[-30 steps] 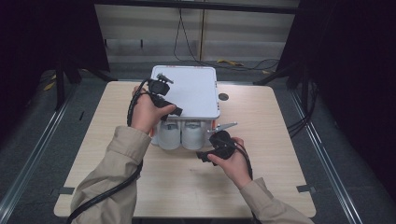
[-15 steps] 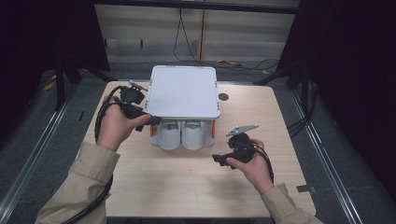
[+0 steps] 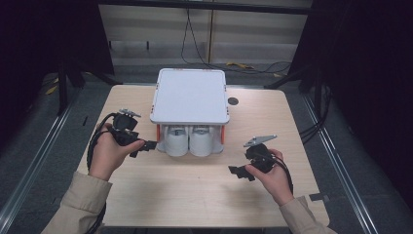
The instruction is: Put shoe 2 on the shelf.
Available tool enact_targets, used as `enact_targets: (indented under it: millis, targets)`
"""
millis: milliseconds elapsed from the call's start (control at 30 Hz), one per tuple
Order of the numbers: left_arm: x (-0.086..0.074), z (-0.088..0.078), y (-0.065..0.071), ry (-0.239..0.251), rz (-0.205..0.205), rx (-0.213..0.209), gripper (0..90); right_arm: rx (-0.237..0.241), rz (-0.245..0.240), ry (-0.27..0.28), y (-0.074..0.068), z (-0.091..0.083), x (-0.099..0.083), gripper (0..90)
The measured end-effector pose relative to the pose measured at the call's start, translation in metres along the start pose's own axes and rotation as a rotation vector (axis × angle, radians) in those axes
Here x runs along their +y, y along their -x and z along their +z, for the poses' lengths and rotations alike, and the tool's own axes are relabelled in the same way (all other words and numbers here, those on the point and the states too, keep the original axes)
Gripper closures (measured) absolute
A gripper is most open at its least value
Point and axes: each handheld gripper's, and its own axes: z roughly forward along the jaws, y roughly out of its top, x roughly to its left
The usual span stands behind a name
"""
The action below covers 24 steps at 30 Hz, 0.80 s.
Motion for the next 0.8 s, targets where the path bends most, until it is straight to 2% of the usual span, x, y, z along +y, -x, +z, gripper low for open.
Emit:
enact_targets:
  millis: [267, 400, 467, 567, 733, 800]
  targets:
    - [-0.029, 0.018, -0.010, -0.034, -0.020, -0.006, 21.1, -0.018, -0.010, -0.019, 0.008, -0.001, -0.013, 15.0]
    - [-0.041, 0.026, -0.014, -0.047, -0.029, -0.014, 21.1, -0.009, -0.008, -0.030, 0.014, -0.001, -0.020, 15.2]
    - [-0.047, 0.030, -0.016, -0.054, -0.034, -0.017, 21.3, -0.026, -0.023, -0.043, 0.015, -0.002, -0.023, 15.2]
    - [-0.056, 0.036, -0.020, -0.056, -0.039, -0.019, 21.4, -0.015, -0.014, -0.039, 0.019, -0.002, -0.029, 15.2]
    - [-0.072, 0.044, -0.023, -0.077, -0.050, -0.025, 21.8, -0.029, -0.017, -0.056, 0.026, -0.004, -0.040, 15.3]
    - [-0.078, 0.047, -0.025, -0.087, -0.043, -0.021, 21.8, -0.034, -0.009, -0.055, 0.028, -0.004, -0.045, 15.4]
